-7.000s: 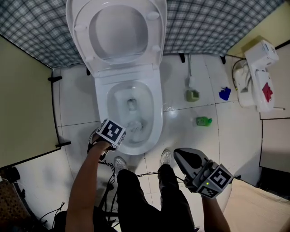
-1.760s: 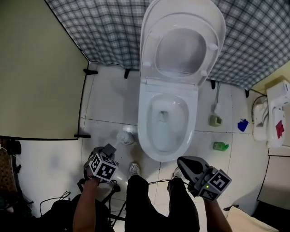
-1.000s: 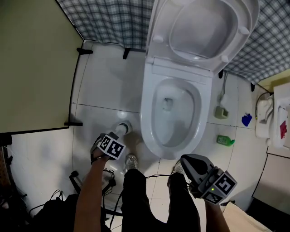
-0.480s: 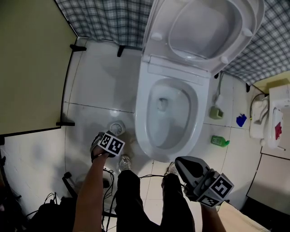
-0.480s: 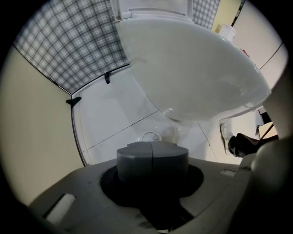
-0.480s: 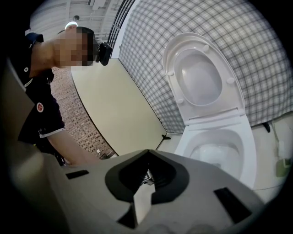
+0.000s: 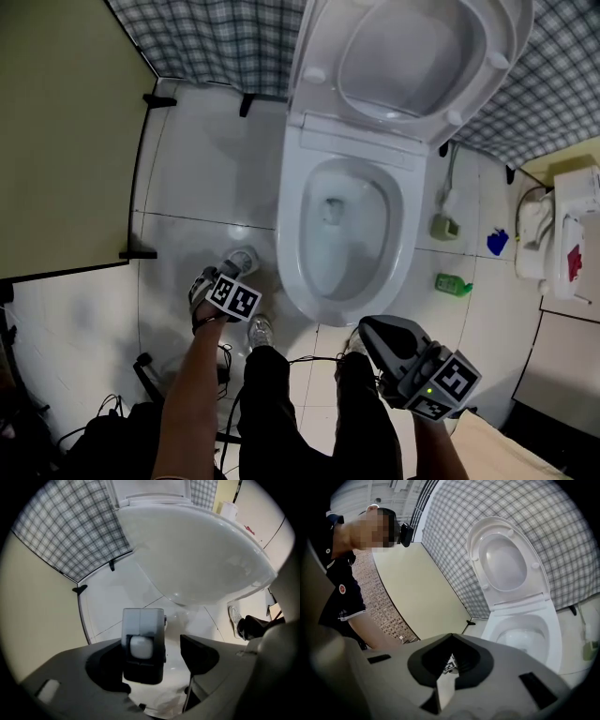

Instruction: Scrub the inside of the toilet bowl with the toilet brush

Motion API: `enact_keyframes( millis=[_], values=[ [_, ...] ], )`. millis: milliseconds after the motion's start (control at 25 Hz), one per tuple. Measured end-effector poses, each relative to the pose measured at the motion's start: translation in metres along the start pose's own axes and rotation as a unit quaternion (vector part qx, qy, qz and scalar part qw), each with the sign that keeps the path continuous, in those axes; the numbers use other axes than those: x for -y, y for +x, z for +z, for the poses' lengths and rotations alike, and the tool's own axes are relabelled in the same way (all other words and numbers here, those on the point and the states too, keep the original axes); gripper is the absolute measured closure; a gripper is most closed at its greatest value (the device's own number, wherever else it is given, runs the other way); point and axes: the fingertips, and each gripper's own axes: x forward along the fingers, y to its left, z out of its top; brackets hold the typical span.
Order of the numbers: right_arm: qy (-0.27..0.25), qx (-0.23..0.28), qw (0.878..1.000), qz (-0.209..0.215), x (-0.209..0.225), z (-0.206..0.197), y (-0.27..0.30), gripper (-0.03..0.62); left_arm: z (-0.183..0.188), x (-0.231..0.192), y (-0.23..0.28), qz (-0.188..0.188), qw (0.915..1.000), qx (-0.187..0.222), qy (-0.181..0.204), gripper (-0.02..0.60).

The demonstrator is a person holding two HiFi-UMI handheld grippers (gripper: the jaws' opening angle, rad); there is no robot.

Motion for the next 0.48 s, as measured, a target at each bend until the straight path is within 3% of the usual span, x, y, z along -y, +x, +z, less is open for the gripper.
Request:
enact_keyframes(
  millis=[240,320,400,480],
  values=[
    [-0.013,0.026,0.999,0.018,-0.03,0.033,-0.02,0.594,-0.01,0.006,-0.081,0.007,0.9976,0.041,-0.055,0.234],
    [-0.023,0.029,0.999,0.027,-0.044,0.046,-0.031,0.594,-0.007,0.012,-0.124,0.008,0.9951,0.063,-0.076,0.298],
    [-0.039,0.036,0.998,0.033,-0.053,0.062,-0.042,0.594,0.005,0.012,-0.17,0.014,0.9903,0.093,-0.102,0.407],
    [-0.056,0.041,0.997,0.041,-0.063,0.082,-0.053,0.594,0.02,0.013,-0.215,0.016,0.985,0.124,-0.119,0.428]
  ],
)
